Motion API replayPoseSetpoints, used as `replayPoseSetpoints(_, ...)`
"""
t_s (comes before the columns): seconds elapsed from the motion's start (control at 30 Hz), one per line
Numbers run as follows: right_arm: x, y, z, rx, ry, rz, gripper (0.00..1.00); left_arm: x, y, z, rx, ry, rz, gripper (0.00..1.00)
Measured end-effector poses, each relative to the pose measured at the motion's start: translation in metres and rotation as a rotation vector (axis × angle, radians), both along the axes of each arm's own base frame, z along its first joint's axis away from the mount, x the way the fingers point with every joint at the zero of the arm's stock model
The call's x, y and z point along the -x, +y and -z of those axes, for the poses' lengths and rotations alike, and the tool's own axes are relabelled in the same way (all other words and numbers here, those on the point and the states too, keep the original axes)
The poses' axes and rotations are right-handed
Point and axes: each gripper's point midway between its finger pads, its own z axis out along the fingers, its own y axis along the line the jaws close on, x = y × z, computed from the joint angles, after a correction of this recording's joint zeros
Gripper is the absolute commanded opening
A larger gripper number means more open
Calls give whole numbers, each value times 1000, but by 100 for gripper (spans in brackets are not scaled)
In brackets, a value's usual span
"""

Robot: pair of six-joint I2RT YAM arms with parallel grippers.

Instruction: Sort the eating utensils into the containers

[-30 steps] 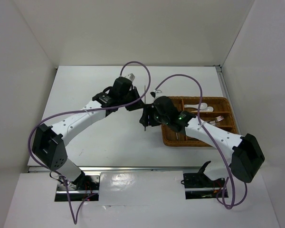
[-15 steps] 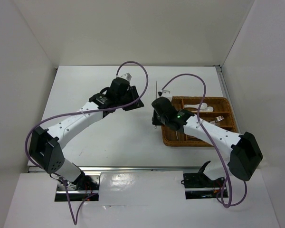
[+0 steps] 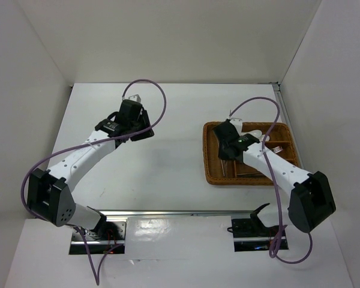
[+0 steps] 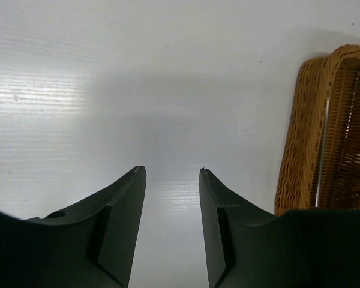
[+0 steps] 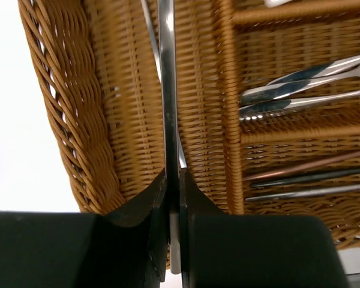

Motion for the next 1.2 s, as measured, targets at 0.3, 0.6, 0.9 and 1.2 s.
replayPoseSetpoints(0.3, 8, 8, 25, 23, 101, -93, 11, 6, 5, 13, -16, 35, -1, 54)
replayPoseSetpoints(0.6, 11, 13, 27, -4, 113, -121, 65, 7, 3, 21, -25, 56, 20, 56)
replayPoseSetpoints(0.9, -5, 27, -30, -93, -44, -161, 82, 3, 2, 15, -57, 29, 74, 58)
replayPoseSetpoints(1.2, -23, 31, -123, -181, -356, -200, 91, 4, 11, -41, -69, -137, 103, 58)
